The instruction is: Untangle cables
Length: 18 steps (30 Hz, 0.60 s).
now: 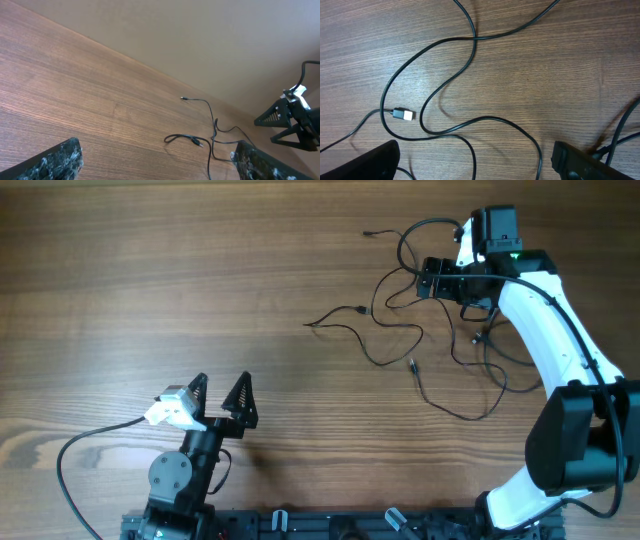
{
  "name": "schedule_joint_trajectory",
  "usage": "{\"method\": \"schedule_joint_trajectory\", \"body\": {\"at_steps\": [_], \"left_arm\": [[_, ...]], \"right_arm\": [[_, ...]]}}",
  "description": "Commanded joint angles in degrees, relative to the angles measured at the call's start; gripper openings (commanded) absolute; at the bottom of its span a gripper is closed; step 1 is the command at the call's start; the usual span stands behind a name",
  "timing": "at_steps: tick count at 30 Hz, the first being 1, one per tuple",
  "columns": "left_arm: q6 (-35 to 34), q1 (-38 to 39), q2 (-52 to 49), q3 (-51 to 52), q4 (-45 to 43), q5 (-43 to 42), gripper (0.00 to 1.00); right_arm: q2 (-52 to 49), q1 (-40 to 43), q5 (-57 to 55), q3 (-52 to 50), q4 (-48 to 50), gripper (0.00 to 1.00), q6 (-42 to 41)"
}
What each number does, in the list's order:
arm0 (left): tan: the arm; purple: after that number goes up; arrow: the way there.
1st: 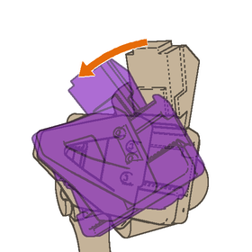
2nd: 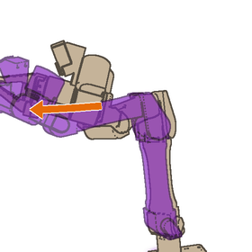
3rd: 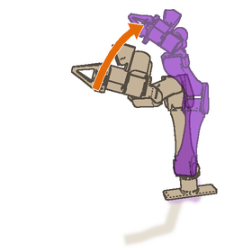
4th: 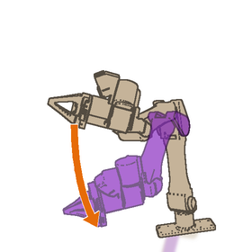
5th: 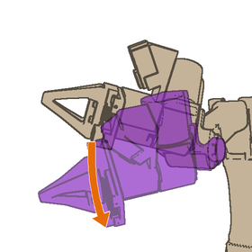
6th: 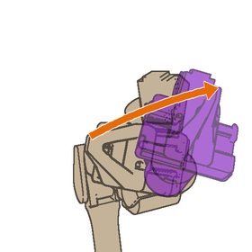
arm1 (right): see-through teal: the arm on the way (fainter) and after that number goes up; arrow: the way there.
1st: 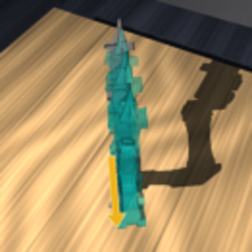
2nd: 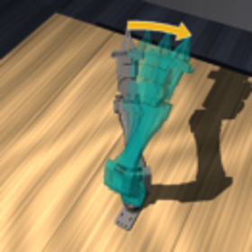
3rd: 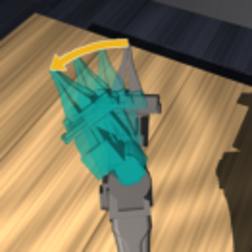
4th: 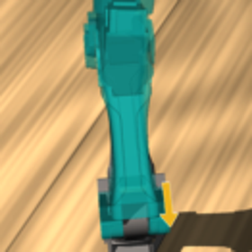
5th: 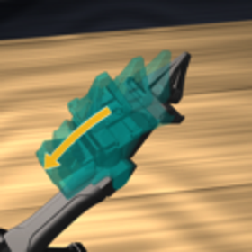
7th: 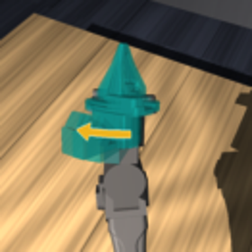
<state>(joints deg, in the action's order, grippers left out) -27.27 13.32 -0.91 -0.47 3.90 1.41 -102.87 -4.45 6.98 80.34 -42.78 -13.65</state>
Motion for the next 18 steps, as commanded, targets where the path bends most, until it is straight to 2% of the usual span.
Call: {"method": "schedule_joint_trajectory", "body": {"at_steps": [1, 12, 18], "left_arm": [[1.11, -0.33, -1.11, 0.13, 0.26, -0.92, 1.00], [1.11, -0.33, -1.42, 0.13, 0.26, -0.92, 1.00], [1.11, -0.33, -1.42, 0.13, 0.26, -0.92, 1.00]], "right_arm": [[-0.81, -0.15, -1.01, -0.20, 0.13, 1.00, -0.02], [-0.68, -0.17, -1.01, -0.20, 0.28, 1.00, -0.02], [3.30, -0.96, -1.03, -0.20, 0.26, 1.00, 0.00]]}}
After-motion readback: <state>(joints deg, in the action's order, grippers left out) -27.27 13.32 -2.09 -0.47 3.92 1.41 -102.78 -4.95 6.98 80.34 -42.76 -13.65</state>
